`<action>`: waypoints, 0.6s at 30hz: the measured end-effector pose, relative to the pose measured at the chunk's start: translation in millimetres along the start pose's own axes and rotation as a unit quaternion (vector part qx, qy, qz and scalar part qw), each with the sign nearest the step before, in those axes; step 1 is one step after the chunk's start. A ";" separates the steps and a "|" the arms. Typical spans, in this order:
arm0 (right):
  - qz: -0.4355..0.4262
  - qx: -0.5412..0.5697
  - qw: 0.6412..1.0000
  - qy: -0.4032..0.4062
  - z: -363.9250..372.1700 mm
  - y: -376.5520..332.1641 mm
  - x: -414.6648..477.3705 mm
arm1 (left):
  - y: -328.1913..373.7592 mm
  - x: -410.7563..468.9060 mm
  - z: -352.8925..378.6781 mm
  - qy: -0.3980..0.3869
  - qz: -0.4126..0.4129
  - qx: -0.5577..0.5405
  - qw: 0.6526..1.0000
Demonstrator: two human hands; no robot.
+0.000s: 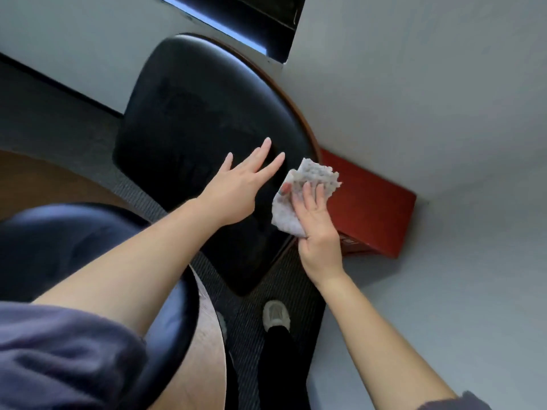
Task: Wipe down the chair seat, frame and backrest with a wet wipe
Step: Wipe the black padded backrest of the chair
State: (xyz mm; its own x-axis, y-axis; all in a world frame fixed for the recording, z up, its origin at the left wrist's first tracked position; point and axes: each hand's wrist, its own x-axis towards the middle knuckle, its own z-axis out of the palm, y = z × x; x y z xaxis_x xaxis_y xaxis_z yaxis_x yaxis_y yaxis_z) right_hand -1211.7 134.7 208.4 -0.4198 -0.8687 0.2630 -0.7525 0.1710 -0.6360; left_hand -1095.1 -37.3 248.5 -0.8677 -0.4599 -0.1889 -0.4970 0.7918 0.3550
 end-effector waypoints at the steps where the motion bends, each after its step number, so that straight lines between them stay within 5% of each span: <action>1: -0.005 -0.010 1.000 0.007 17.8 7.7 -11.9 | -3.7 0.0 2.7 -0.001 0.008 0.004 1.000; 9: -0.017 -0.061 0.997 0.034 71.0 28.7 -53.7 | -2.9 -8.2 22.5 0.048 0.032 0.032 0.998; 18: -0.003 -0.006 0.996 -0.086 107.8 52.1 -143.3 | 12.4 -69.6 125.4 0.062 0.022 0.004 0.998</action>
State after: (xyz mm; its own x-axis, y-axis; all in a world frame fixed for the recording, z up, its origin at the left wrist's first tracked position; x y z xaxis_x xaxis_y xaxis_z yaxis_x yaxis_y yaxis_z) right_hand -1136.0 218.0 59.4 -0.3233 -0.9363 0.1374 -0.7605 0.1707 -0.6265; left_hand -1042.6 55.0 151.2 -0.8801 -0.4713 -0.0577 -0.4597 0.8152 0.3523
